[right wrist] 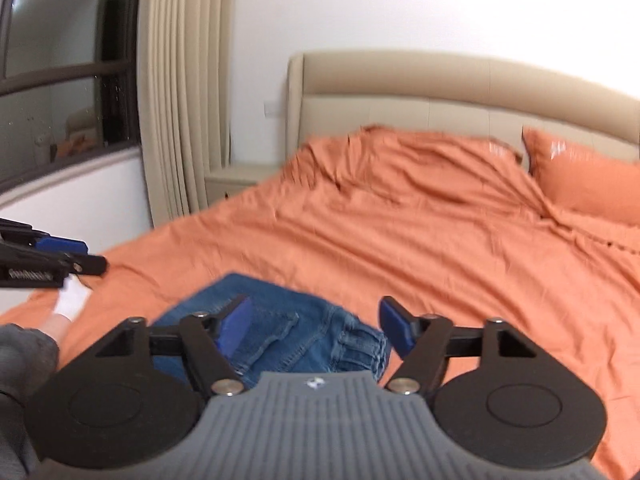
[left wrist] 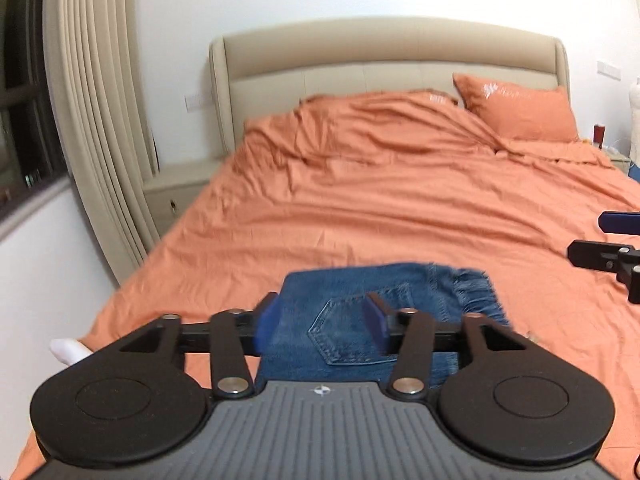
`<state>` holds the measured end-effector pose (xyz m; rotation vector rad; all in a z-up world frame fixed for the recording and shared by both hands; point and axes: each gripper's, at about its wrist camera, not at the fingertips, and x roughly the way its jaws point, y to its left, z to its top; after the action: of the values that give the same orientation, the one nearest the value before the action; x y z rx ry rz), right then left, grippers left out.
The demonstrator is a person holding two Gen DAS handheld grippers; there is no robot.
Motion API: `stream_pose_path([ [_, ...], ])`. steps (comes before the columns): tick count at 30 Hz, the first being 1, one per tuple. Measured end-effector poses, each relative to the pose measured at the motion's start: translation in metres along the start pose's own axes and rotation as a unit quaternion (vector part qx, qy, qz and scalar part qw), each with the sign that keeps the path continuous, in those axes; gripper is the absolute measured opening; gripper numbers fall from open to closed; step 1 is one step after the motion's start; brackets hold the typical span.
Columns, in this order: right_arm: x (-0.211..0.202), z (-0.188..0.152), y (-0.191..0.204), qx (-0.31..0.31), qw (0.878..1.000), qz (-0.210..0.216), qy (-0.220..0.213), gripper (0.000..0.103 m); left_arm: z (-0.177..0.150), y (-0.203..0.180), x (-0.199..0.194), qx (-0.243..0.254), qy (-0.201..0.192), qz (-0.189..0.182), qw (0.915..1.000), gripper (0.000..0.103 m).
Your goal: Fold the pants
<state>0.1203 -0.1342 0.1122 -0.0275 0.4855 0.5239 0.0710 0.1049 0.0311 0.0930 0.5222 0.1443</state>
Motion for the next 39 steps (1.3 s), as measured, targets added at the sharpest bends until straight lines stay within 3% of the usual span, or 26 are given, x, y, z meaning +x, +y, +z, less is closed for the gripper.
stream_pose_path([
  [1,-0.009,0.001,0.003,0.001,1.000,-0.001,-0.007,0.077,0.000,-0.005,-0.008,0.000,-0.007,0.002,1.0000,0.073],
  [3,-0.027,0.002,0.009,0.005,1.000,-0.005,-0.020,0.081,-0.003,-0.012,-0.020,0.000,-0.017,0.012,0.9998,0.082],
  [7,-0.051,-0.007,0.022,0.003,0.999,-0.016,-0.036,0.081,-0.013,-0.020,-0.037,-0.008,-0.031,0.044,0.9985,0.092],
  [11,-0.064,-0.024,0.033,0.012,0.998,-0.033,-0.044,0.082,-0.025,-0.027,-0.039,-0.001,-0.021,0.071,0.9972,0.092],
  [17,-0.054,-0.051,0.037,0.053,0.998,-0.045,-0.009,0.082,-0.050,-0.028,-0.022,-0.048,0.036,0.046,0.9972,0.092],
  [22,-0.032,-0.078,0.046,0.048,0.996,-0.065,0.031,0.082,-0.074,-0.035,-0.003,-0.039,0.069,0.044,0.9959,0.092],
  [29,-0.010,-0.093,0.046,0.068,0.993,-0.080,0.062,0.082,-0.081,-0.043,0.003,-0.024,0.071,0.044,0.9962,0.092],
  [39,-0.014,-0.089,0.049,0.063,0.994,-0.065,0.057,0.082,-0.079,-0.042,0.005,-0.022,0.068,0.044,0.9965,0.092],
])
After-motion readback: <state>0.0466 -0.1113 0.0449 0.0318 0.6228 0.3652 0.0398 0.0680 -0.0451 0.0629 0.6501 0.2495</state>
